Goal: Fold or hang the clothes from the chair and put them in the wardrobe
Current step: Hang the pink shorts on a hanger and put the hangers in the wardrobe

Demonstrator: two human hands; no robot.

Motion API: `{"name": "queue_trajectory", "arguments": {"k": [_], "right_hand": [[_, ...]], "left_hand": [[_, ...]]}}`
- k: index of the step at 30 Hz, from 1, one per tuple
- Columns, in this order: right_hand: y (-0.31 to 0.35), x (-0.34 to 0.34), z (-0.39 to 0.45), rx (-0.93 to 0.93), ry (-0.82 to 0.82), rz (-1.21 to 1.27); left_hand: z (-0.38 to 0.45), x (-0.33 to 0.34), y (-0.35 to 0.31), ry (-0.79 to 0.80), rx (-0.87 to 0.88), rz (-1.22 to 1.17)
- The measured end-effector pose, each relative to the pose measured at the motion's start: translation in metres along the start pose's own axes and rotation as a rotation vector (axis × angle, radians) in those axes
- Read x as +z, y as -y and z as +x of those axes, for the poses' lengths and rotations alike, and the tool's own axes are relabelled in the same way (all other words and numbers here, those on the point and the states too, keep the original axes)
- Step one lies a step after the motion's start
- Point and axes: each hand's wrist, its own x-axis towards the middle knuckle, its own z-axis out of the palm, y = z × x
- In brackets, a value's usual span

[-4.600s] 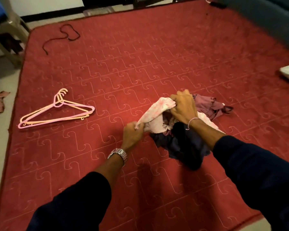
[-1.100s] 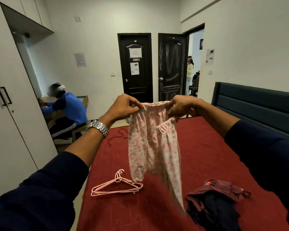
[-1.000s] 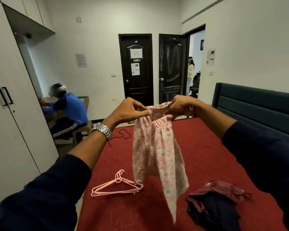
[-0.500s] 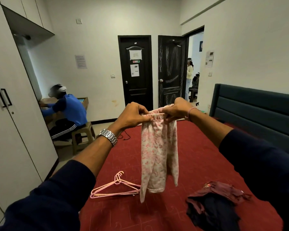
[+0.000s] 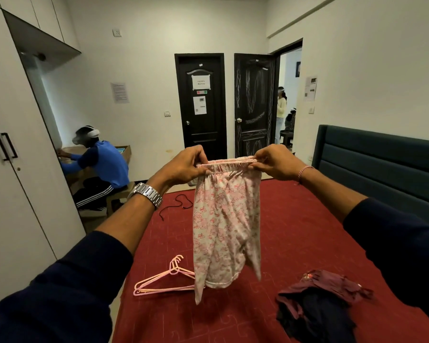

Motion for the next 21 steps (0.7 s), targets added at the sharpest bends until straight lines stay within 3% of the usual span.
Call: {"name": "queue_trajectory", "arguments": {"k": [4,8,11,17,21], "right_hand": [[0.001,0.001,-0.006,0.019,-0.148,0.361],[0.009,0.008,0.001,-0.022,-0.198,0.270],[0.019,0.013,0.007,-0.027,-0.194,0.333],[0.020,0.021,0.009,-0.049,-0.261,0.375],[0.014,0.033,0.000,-0.095,-0.268,0.195]], "left_hand": [[0.001,-0.007,0.006,0.078,0.000,0.034],[0.004,-0.003,0.007,0.106,-0.001,0.182],[0.007,0.007,0.007,0.078,0.052,0.320],[0.002,0.010,0.015,-0.100,0.210,0.522],[0.001,0.007,0.013,-0.178,0.287,0.867]]}}
